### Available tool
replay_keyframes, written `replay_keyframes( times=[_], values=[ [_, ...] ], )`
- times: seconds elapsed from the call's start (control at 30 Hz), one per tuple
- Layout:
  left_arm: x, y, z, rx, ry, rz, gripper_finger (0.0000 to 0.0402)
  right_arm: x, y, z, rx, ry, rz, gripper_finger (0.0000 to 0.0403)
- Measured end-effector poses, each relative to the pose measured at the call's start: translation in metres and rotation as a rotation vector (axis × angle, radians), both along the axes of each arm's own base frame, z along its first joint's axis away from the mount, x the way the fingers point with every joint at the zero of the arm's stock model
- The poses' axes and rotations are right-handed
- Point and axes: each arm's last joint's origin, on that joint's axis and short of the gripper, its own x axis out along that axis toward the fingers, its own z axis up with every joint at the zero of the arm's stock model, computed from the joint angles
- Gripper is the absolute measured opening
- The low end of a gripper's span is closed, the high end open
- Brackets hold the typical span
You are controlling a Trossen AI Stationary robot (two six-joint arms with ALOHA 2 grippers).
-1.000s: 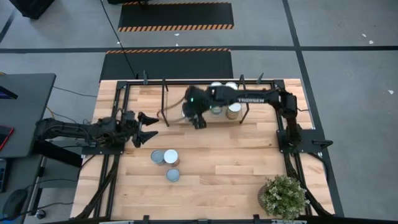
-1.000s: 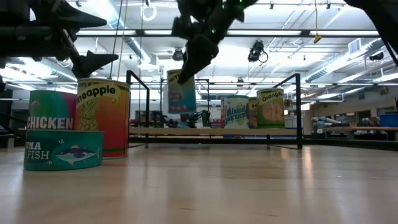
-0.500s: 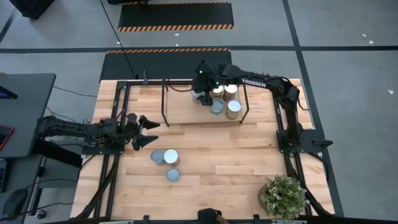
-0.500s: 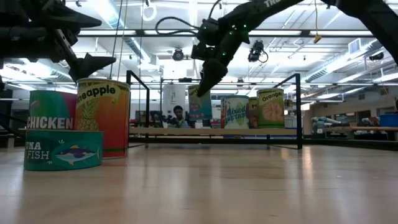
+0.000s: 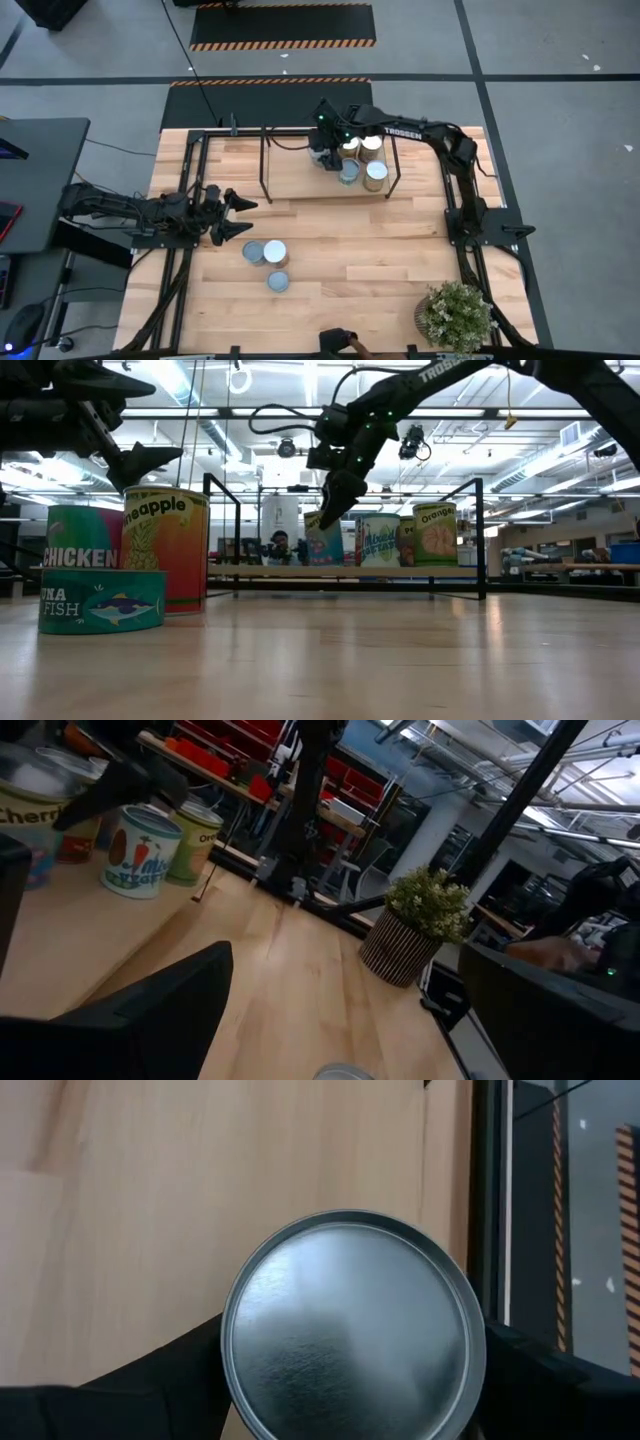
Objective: Pick and place cans onto a shelf
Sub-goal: Put the canned cherries on the shelf
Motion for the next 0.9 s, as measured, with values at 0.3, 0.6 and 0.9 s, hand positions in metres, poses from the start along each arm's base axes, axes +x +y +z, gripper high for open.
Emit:
replay_keyframes(
  times=[0.3, 0.6, 0.9],
  values=[
    [0.000, 0.000, 0.000, 0.007, 0.001, 0.001, 0.0393, -0.003, -0.003, -0.001, -0.056, 0.057, -0.075, 0.0356],
    [0.000, 0.000, 0.000, 0.126, 0.003, 0.011, 0.0393, -0.006, -0.001, -0.002, -0.016, 0.080, -0.117, 0.0398],
    [0.000, 0.000, 0.000, 0.270, 0.007, 0.021, 0.0393, -0.001, 0.009, 0.000, -0.042, 0.089, -0.126, 0.0399]
  ],
)
